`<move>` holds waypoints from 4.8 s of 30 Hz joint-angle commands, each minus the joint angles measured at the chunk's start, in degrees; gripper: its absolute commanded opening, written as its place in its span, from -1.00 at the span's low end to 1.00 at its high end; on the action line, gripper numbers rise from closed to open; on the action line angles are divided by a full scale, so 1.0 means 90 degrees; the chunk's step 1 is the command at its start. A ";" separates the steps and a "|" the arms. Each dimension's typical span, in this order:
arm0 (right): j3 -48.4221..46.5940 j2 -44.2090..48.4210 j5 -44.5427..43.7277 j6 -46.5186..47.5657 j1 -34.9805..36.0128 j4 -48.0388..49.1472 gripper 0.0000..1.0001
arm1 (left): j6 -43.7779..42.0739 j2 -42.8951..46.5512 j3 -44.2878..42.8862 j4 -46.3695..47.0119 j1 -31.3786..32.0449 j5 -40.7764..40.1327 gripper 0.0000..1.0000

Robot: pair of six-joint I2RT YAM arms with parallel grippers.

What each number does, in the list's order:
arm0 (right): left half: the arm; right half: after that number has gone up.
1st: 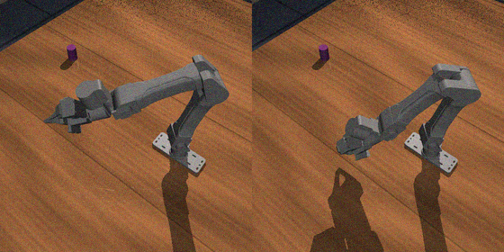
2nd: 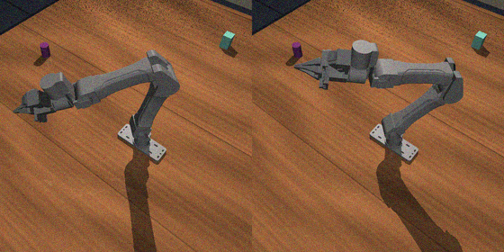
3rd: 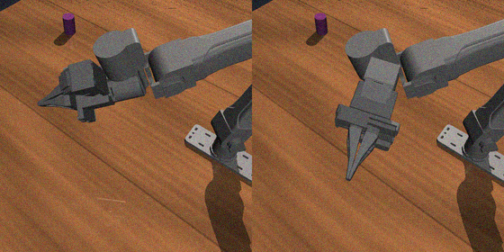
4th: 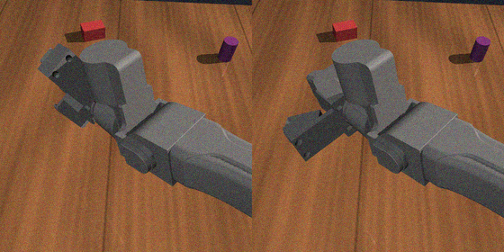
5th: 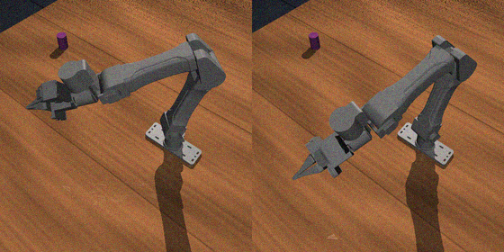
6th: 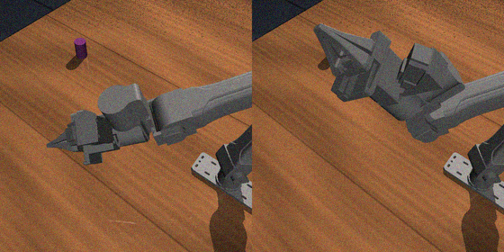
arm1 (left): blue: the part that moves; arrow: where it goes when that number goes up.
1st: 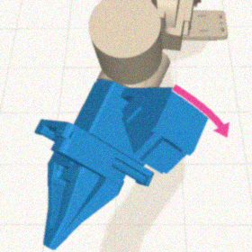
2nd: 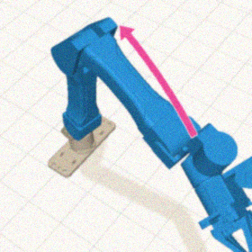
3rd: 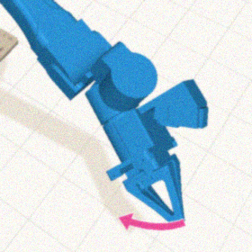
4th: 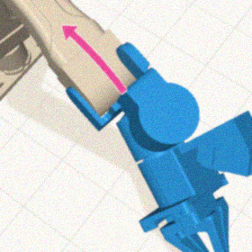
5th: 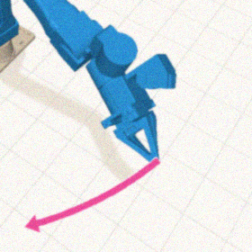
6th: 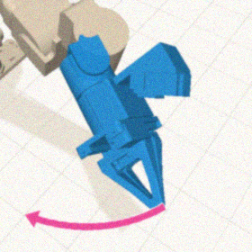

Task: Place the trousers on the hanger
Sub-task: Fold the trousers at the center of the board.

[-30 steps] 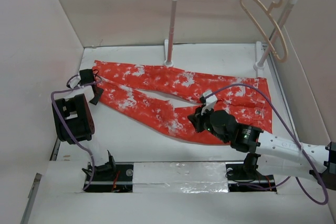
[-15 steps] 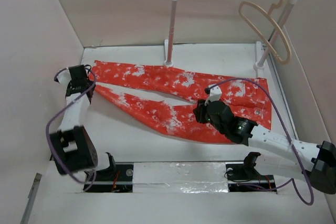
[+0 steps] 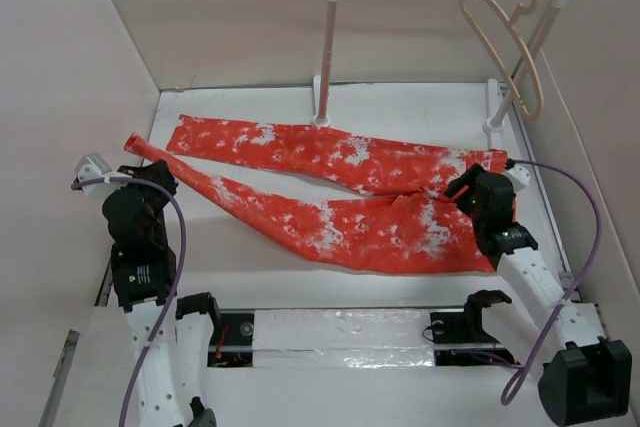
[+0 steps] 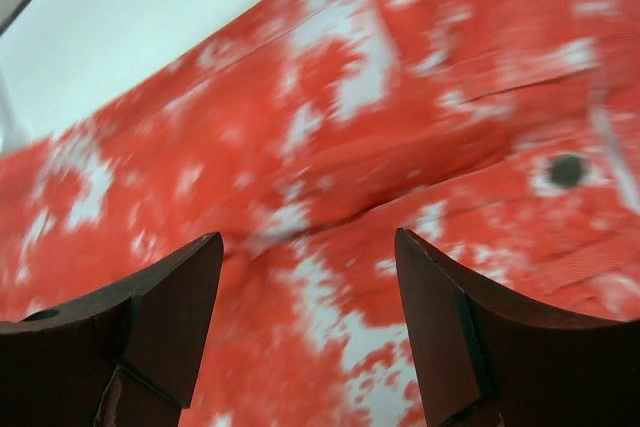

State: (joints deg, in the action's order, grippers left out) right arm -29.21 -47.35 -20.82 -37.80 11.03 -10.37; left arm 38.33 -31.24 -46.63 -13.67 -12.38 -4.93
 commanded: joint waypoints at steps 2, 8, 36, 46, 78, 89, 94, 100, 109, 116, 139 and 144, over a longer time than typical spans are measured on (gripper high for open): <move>0.0033 -0.0002 0.0272 -0.0399 -0.1367 0.0049 0.49 | -0.0352 0.0646 0.0336 -0.0034 -0.0021 0.0615 -1.00; 0.0277 -0.0421 0.1022 -0.0575 -0.2854 0.0244 0.35 | -0.0800 0.0953 0.0912 0.0347 0.0106 0.1971 -1.00; -0.2455 -0.4338 0.4217 0.0558 -0.4175 -0.0410 -1.00 | -0.0850 0.1372 0.1275 0.0367 0.0643 0.2823 -1.00; -0.3180 -0.4329 0.2490 0.0528 -0.3823 -0.0841 0.49 | -0.0860 0.1314 0.1295 0.0396 0.0643 0.2872 -1.00; -0.4412 -0.5599 0.3406 0.0772 -0.3178 -0.0362 0.34 | -0.0743 0.1069 0.1255 0.0259 0.0389 0.2569 -1.00; -0.1671 -0.3178 0.2567 0.0069 -0.3383 -0.0332 0.03 | -0.0596 0.1176 0.1441 0.0435 0.0389 0.2716 -1.00; -0.0779 -0.2076 0.2655 0.0050 -0.3462 -0.0731 -0.61 | -0.0596 0.1177 0.1422 0.0465 0.0516 0.2735 -1.00; 0.0217 -0.0512 0.2081 -0.0993 -0.3725 -0.1405 -0.02 | -0.0596 0.1128 0.1236 0.0299 0.0575 0.2453 -1.00; 0.0122 -0.0040 0.0889 -0.2976 -0.3443 -0.3025 0.26 | -0.0508 0.1089 0.0973 0.0172 0.0848 0.2101 -1.00; 0.0237 -0.1095 0.1082 -0.3475 -0.3169 -0.2628 0.18 | -0.0684 0.0933 0.0387 -0.0170 0.1034 0.1320 -1.00; 0.0081 -0.1652 0.1003 -0.3193 -0.3061 -0.2405 -0.34 | -0.0752 0.0913 0.0015 -0.0278 0.1034 0.0401 -1.00; -0.0249 -0.1645 0.0733 -0.2882 -0.2935 -0.2519 -1.00 | -0.0831 0.0806 -0.0014 -0.0258 0.1034 0.0187 -1.00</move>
State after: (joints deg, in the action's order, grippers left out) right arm -29.50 -62.74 -13.32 -65.56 -16.56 -34.33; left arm 32.12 -23.49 -46.54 -20.14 -3.33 -1.23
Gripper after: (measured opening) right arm 0.017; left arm 0.010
